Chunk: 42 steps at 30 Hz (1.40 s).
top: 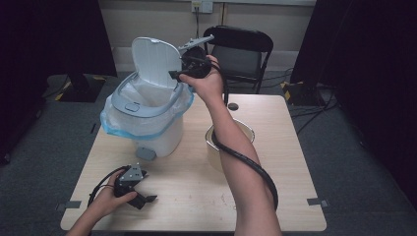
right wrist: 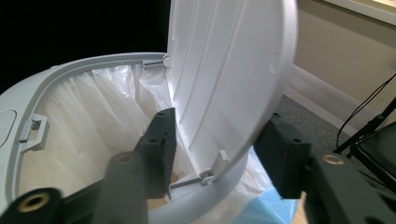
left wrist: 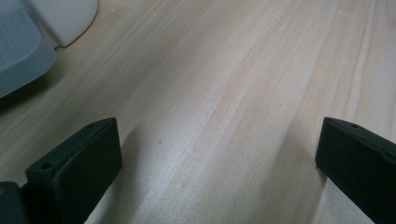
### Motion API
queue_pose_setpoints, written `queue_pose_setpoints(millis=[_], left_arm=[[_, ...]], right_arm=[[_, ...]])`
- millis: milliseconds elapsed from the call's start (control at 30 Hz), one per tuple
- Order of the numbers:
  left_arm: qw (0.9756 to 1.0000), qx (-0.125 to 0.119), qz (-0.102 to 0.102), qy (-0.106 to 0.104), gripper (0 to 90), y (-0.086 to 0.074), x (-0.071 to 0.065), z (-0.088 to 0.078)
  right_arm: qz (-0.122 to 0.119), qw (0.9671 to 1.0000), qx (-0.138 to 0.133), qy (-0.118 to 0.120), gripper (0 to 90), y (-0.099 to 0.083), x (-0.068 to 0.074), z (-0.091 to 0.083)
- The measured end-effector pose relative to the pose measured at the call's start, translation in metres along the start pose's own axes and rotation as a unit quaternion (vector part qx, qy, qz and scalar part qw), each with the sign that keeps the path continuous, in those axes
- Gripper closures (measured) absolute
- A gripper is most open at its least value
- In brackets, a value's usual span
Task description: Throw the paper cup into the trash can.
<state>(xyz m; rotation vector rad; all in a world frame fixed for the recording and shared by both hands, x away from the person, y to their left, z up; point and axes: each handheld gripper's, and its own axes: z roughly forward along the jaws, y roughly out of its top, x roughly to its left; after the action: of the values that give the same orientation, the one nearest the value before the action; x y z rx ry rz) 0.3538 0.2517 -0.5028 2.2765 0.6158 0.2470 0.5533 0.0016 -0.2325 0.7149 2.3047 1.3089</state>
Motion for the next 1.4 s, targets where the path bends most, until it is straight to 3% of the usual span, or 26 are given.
queue_pose_setpoints(millis=[167, 300, 433, 933, 1200, 1400], left_arm=[[1.0, 0.0, 0.0, 0.0, 0.0, 0.0, 0.0, 0.0], [1.0, 0.0, 0.001, 0.001, 0.0, 0.0, 0.0, 0.0], [1.0, 0.001, 0.002, 0.001, 0.0, 0.0, 0.0, 0.0], [1.0, 0.0, 0.002, 0.001, 0.0, 0.0, 0.0, 0.0], [1.0, -0.001, -0.001, -0.001, 0.0, 0.0, 0.0, 0.0], [1.0, 0.0, 0.0, -0.001, 0.0, 0.0, 0.0, 0.0]], right_arm=[[0.005, 1.0, -0.005, 0.0, 63.4, -0.001, -0.001, -0.002], [0.009, 0.9999, -0.009, 0.007, 64.1, -0.001, 0.0, -0.003], [0.01, 0.9997, -0.01, 0.017, 58.9, 0.0, 0.004, -0.004], [-0.027, 0.9986, 0.004, 0.045, 42.9, 0.003, 0.026, -0.012], [-0.019, 0.9975, 0.008, 0.067, 31.4, 0.0, 0.033, -0.011], [-0.02, 0.9962, 0.016, 0.083, 31.1, -0.005, 0.037, -0.01]])
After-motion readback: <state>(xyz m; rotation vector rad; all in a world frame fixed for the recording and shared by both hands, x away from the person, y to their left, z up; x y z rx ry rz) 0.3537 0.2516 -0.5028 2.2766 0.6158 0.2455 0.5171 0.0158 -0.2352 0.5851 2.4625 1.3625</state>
